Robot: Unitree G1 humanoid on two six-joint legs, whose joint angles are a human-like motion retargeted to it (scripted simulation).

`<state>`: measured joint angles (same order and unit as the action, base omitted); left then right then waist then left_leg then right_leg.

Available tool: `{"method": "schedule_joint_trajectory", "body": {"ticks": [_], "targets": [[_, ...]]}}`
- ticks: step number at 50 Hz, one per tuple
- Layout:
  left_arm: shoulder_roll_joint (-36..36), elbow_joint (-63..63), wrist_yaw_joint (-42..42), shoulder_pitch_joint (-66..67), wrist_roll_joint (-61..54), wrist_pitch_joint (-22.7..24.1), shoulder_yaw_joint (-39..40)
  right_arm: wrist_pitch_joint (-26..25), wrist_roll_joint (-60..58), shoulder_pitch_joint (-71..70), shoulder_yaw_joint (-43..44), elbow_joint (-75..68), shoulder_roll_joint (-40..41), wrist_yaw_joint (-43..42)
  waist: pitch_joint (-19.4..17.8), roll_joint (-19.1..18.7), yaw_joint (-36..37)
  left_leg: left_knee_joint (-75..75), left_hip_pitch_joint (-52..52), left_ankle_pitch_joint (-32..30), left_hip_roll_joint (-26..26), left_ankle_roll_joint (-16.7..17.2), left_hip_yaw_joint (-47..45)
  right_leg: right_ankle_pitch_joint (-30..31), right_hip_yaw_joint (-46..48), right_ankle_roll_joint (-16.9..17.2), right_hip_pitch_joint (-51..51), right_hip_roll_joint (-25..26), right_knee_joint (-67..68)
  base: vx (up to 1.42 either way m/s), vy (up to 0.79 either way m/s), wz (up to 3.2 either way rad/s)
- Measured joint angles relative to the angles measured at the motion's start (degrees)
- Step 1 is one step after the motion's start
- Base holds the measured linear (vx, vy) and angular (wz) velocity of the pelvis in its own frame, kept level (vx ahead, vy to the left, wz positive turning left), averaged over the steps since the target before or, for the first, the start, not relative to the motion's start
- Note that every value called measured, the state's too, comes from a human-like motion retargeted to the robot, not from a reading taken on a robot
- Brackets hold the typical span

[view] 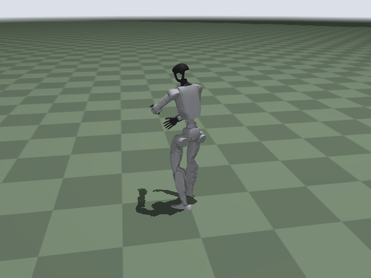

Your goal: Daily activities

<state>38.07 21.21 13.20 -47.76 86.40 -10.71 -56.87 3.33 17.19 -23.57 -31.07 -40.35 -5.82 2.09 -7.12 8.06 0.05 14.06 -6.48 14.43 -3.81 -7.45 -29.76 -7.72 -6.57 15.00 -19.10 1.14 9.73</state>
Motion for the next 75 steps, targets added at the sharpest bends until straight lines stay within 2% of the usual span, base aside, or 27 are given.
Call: {"method": "schedule_joint_trajectory", "body": {"ticks": [20,33,41,50,75], "targets": [[4.88,-12.67,2.78,16.93,-7.16,4.09,10.96,-1.83,9.14,1.52,2.49,-3.20,2.07,2.33,0.65,1.43,2.81,1.65,0.59,0.67,-0.04,-1.16,-2.55,2.18,-2.12,0.00,0.68,1.41,-2.35,-0.01,0.01,-0.22],[5.79,-12.26,-3.13,16.68,-8.43,5.27,9.78,-4.11,18.40,3.35,0.93,-1.97,2.75,9.21,1.61,1.84,1.79,1.06,1.26,0.64,0.34,-1.62,-3.99,3.81,-3.44,0.00,1.15,2.03,-4.11,0.00,0.01,-0.07],[6.26,-10.18,-8.17,10.19,-9.69,4.35,8.12,-6.31,24.19,4.87,-0.64,0.86,1.68,15.44,1.76,1.56,0.86,0.11,1.62,0.45,0.67,-1.60,-4.29,4.54,-3.33,0.00,1.15,2.29,-4.51,0.00,0.00,0.00],[5.59,-10.46,-6.12,6.38,-11.92,0.76,12.31,-8.16,27.79,5.99,0.32,2.57,0.37,18.71,1.52,0.71,1.45,-0.72,2.08,0.37,0.97,-1.39,-4.30,5.12,-2.65,0.00,1.39,2.54,-4.83,0.00,0.00,0.00],[1.05,-19.98,-5.58,19.94,-19.57,1.76,22.47,-10.42,34.04,7.00,5.38,0.35,0.61,21.54,1.03,-0.58,4.97,1.34,2.10,1.64,0.81,-2.28,-3.40,4.97,-2.08,0.00,1.80,2.75,-3.89,0.00,0.00,0.00]]}}
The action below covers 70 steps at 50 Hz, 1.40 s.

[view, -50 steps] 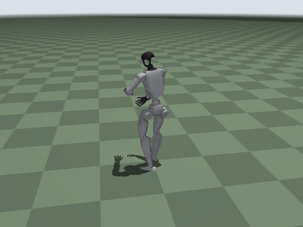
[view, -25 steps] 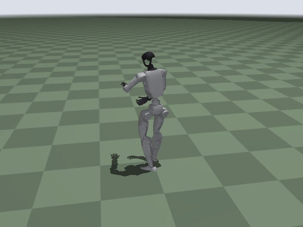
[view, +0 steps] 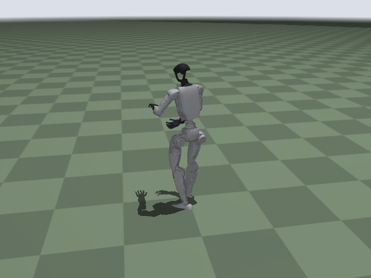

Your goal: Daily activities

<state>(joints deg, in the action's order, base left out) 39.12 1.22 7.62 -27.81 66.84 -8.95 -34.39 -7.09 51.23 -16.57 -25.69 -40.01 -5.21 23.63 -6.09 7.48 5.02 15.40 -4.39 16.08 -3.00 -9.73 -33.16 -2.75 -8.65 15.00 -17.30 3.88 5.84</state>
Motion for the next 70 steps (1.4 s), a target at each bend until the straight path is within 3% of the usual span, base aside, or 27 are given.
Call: {"method": "schedule_joint_trajectory", "body": {"ticks": [22,40,70], "targets": [[-0.11,-0.92,1.14,-4.12,0.32,1.18,-4.09,-0.30,-0.34,0.91,-2.89,2.57,-1.67,0.52,0.07,-1.49,-0.51,0.02,0.35,0.44,0.24,-0.20,0.80,-0.91,0.89,0.00,-0.59,-0.05,2.34,0.00,0.00,0.00],[1.45,-6.97,4.80,-1.86,-5.57,6.76,-4.00,2.10,10.57,2.92,-0.04,4.80,-1.08,-3.92,-0.42,-2.62,0.99,0.34,-0.05,0.95,0.64,-0.48,1.78,-1.30,2.07,0.00,-1.16,-0.32,3.36,0.00,0.00,0.00],[-1.48,-8.82,7.61,-0.69,-11.71,8.53,-6.65,1.58,19.58,4.87,-1.03,6.83,-3.33,-2.86,-1.47,-3.55,2.09,-0.23,-0.50,1.40,1.17,-0.80,4.07,-2.64,5.02,0.00,-2.50,-1.23,6.78,0.00,0.00,0.00]]}}
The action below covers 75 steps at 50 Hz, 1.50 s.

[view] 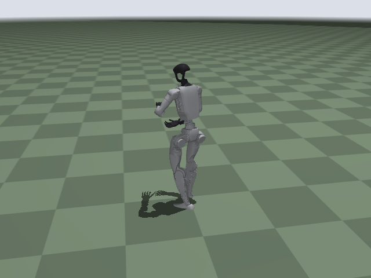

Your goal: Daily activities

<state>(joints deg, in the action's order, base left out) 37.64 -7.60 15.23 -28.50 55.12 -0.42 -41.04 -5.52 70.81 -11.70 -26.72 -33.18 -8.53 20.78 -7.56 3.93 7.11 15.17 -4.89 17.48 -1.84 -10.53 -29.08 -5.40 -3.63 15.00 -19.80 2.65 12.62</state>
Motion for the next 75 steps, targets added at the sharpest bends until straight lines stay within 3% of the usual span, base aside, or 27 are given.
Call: {"method": "schedule_joint_trajectory", "body": {"ticks": [30,75], "targets": [[-1.74,1.20,5.00,4.80,-8.36,2.44,-2.30,0.89,11.33,1.28,-3.81,2.91,0.97,-5.20,-0.23,-1.53,0.99,1.09,-2.44,-0.11,-0.56,-0.32,2.73,0.05,2.03,0.00,-0.85,-0.69,0.23,0.00,0.00,0.00],[-3.77,-0.58,5.57,-0.67,-7.17,1.33,-5.16,-2.92,17.79,-0.62,-9.36,5.15,2.06,-1.06,0.13,-1.61,-1.53,0.60,-3.73,0.37,-0.32,-0.01,2.34,0.49,1.11,0.00,-2.13,-1.03,0.19,0.00,0.00,0.00]]}}
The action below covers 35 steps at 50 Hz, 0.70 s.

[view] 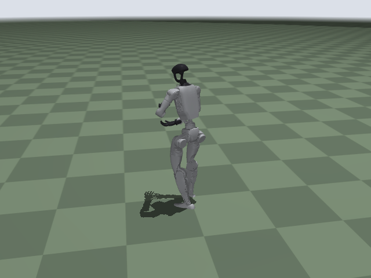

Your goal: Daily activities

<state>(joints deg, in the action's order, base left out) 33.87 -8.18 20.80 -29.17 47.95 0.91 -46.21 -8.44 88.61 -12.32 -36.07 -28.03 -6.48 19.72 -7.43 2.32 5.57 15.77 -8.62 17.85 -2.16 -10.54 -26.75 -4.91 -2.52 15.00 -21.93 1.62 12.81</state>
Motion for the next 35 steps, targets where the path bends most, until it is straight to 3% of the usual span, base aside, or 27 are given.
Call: {"method": "schedule_joint_trajectory", "body": {"ticks": [35], "targets": [[-2.09,2.74,0.91,0.74,-1.32,2.60,-0.68,1.88,2.53,-0.34,0.15,-1.12,1.74,0.61,0.16,-0.83,-1.11,-1.57,-0.05,-0.39,0.51,0.13,0.08,0.16,-0.30,0.00,0.03,-0.37,-0.99,0.00,0.00,0.00]]}}
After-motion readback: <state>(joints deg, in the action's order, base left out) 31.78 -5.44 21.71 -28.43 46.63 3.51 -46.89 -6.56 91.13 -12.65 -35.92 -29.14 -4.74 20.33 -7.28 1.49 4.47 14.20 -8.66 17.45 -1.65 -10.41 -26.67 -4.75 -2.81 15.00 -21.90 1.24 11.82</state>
